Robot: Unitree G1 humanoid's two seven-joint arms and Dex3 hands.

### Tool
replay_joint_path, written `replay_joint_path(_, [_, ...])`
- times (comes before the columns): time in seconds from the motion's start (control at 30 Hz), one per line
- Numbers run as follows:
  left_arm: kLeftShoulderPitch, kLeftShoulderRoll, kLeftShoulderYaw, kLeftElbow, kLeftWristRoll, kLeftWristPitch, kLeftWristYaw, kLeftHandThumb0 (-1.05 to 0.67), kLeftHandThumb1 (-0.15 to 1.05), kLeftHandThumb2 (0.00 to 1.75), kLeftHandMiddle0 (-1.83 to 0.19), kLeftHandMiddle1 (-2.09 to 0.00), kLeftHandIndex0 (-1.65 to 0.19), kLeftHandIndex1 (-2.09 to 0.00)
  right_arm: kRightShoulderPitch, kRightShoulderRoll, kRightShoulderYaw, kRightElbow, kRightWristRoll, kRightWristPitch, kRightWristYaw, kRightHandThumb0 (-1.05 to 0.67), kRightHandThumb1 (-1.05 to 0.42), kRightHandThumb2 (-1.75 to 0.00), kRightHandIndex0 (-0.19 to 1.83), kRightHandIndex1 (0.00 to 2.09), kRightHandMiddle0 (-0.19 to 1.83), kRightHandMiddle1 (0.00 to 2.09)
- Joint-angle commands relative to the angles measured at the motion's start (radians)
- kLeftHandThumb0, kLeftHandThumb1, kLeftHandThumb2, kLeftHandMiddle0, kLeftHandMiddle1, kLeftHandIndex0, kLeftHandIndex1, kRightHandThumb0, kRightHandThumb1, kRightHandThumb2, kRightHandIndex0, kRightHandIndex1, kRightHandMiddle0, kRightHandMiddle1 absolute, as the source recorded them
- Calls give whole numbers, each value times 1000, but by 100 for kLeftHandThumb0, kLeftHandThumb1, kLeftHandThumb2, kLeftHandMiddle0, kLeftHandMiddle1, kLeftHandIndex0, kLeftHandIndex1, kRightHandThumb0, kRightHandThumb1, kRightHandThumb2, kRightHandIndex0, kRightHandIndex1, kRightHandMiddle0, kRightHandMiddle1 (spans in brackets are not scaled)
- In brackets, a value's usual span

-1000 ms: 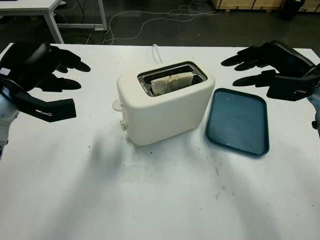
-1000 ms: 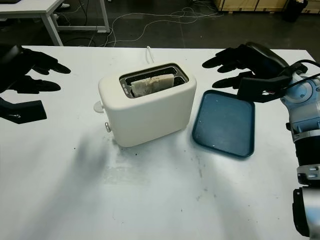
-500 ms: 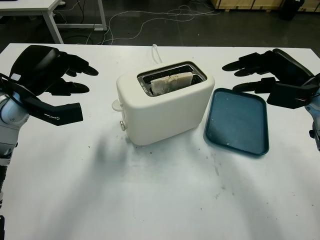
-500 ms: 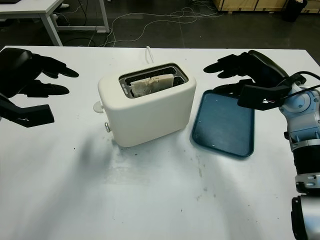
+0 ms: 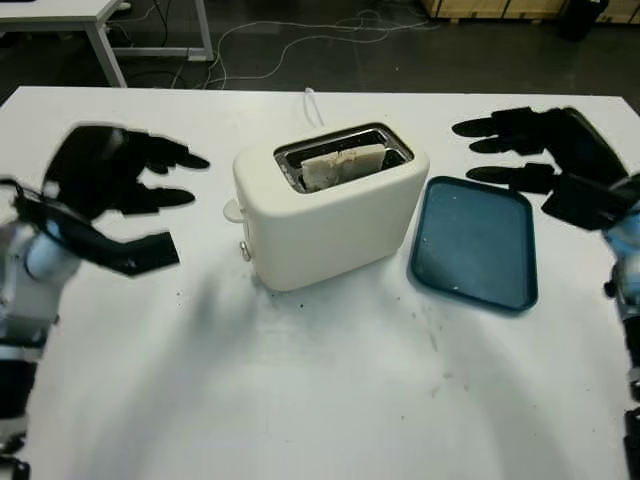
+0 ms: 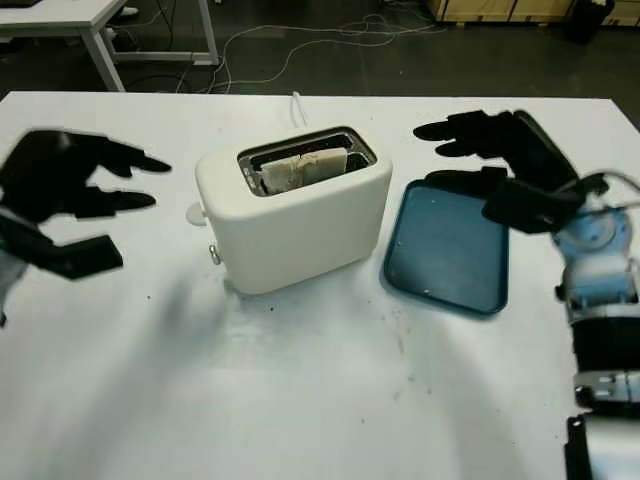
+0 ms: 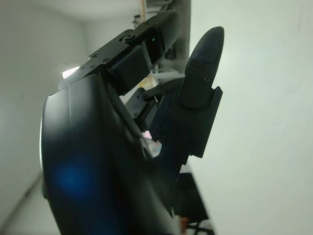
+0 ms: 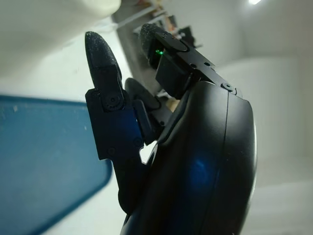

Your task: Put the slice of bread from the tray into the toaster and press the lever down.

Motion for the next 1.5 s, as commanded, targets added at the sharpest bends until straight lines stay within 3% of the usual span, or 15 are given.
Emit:
replay_joint_path(0.0, [33,-29,-1,-24,4,-5,33,-43,91,2,-77,-91,-102,0,46,38,-21,-44,20,-22,-45,-38,-89,-1,94,4,81,1])
replay_joint_path(0.2, [81,-85,-15,-66,6,11,27,-39,92,3,-73,-95,-99,0,170,127,-63,-143,54,-20,-117,-42,-92,-5,99,4,84,2])
replay_joint_path(0.43, [104,-77,-16,-84,4,-46,26,-39,92,10,-73,-101,-100,-1,251,178,-79,-182,74,-33,-136,-40,-92,-11,99,2,85,1])
replay_joint_path(0.83, [79,-30,-4,-53,45,-105,48,-31,92,19,-77,-105,-107,-5,248,176,-77,-187,65,-18,-133,-41,-92,-10,100,1,86,1])
replay_joint_path(1.07, [65,-23,-4,-42,83,-90,64,-22,92,19,-82,-108,-111,-7,257,172,-84,-207,87,-4,-115,-41,-92,-9,101,1,86,0])
replay_joint_path(1.47, [48,-27,-20,-19,92,-79,58,-21,92,19,-81,-108,-111,-8,268,169,-85,-216,88,-29,-94,-43,-92,-9,101,1,87,0])
